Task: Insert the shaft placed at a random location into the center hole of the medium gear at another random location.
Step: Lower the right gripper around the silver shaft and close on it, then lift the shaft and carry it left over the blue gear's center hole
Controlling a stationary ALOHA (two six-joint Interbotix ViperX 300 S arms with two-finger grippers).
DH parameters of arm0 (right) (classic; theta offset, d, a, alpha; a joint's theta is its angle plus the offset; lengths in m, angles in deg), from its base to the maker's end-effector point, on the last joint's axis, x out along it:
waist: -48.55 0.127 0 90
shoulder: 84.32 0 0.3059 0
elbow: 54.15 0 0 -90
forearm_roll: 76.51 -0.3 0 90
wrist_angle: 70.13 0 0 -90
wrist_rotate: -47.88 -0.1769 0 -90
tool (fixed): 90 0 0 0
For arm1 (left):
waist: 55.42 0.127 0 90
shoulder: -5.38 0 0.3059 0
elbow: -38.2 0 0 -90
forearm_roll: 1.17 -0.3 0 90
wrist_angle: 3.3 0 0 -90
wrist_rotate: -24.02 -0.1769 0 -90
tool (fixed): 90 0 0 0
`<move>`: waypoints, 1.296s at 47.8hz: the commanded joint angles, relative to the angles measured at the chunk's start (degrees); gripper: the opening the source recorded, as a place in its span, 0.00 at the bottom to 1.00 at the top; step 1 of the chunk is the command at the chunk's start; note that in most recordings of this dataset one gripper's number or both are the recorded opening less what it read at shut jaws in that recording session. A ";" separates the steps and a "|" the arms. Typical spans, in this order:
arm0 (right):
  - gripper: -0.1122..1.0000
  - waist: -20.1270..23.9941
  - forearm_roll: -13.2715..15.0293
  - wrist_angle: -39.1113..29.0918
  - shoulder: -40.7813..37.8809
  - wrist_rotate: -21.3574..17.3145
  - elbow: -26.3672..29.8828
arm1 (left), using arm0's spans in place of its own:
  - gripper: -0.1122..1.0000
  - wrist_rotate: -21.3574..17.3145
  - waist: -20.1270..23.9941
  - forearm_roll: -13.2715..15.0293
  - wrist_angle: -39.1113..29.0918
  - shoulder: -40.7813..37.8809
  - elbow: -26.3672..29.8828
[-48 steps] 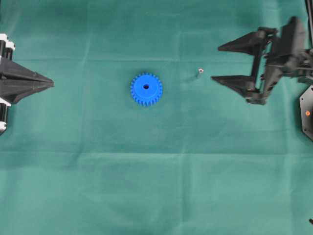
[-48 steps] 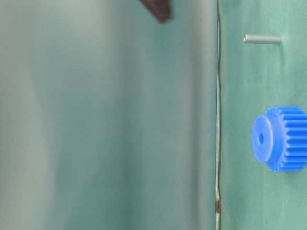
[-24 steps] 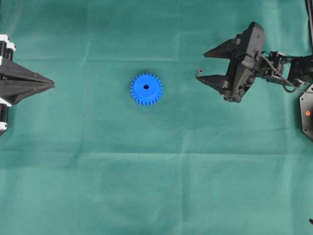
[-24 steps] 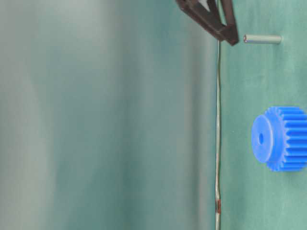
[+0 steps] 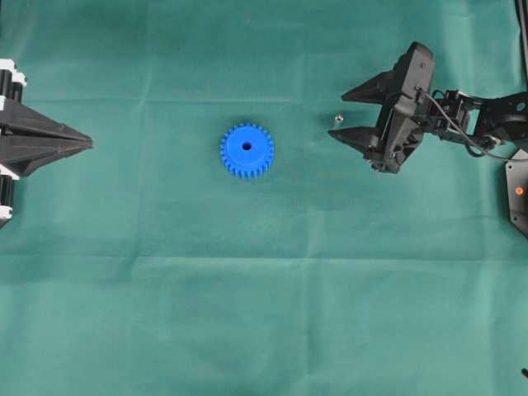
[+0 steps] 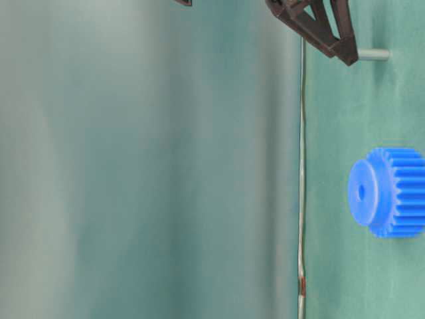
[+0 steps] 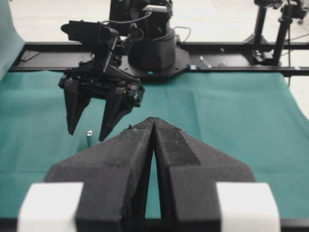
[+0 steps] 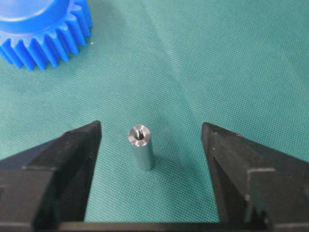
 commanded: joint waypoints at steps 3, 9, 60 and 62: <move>0.72 -0.26 -0.09 0.88 0.53 0.79 0.70 | 0.10 0.00 -0.09 -0.18 0.35 -0.26 1.49; 0.40 -0.26 0.00 0.70 0.53 1.14 0.62 | 0.10 0.00 -0.09 -0.09 -0.09 -0.26 1.49; 0.22 -0.26 0.18 -20.21 18.11 1.41 5.98 | 0.10 0.18 0.18 -0.18 -0.26 -0.18 1.58; 0.22 -0.26 0.18 -20.30 17.93 1.41 5.98 | 0.10 0.18 0.18 -0.18 -0.26 -0.18 1.58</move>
